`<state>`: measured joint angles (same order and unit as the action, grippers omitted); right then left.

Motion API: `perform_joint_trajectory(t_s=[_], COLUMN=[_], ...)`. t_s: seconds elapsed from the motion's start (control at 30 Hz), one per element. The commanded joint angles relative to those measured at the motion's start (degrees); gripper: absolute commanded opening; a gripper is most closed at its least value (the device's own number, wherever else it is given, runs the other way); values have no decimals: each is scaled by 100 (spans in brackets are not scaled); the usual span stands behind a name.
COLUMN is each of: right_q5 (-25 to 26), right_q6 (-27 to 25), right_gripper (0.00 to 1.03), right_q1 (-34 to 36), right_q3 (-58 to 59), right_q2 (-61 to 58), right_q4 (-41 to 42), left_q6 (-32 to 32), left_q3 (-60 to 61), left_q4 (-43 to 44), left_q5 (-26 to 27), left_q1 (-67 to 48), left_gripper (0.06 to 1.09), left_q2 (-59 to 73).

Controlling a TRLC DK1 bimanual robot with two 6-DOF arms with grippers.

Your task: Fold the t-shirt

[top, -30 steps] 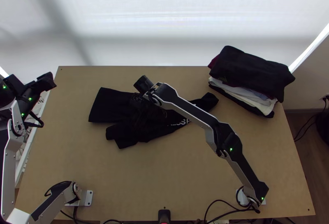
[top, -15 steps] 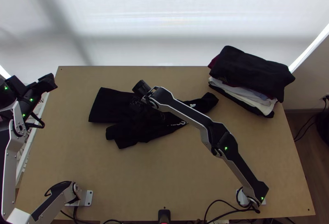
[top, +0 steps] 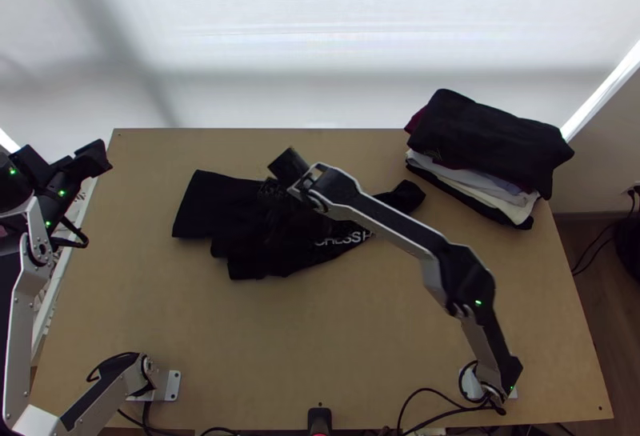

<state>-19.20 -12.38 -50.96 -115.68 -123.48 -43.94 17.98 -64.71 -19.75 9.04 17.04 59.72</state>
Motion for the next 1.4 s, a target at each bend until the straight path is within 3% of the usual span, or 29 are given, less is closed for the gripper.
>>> perform_joint_trajectory(t_s=[0.0,0.63,0.93,1.0,1.03,1.17,1.37], right_q5=[101,769,848,865,874,874,874], right_q6=[201,438,588,649,667,737,808], right_gripper=[3,3,3,3,3,3,3], right_q1=[25,359,499,508,517,543,561], right_q3=[335,2814,3192,3218,3245,3315,3368], right_q2=[729,2873,3243,3278,3295,3330,3313], right_q4=[53,1134,1292,1292,1318,1424,1591], left_q6=[-22,-119,-743,-699,-611,-497,-567], left_q3=[213,204,-121,-587,-815,-1360,-1738], left_q4=[76,305,252,-187,-398,-811,-882], left_q5=[81,177,160,520,828,1513,1575], left_q1=[-183,-561,-640,-588,-473,-280,-341], left_gripper=[105,105,101,81,77,77,77], left_q2=[162,1894,3124,3493,3696,4240,4733])
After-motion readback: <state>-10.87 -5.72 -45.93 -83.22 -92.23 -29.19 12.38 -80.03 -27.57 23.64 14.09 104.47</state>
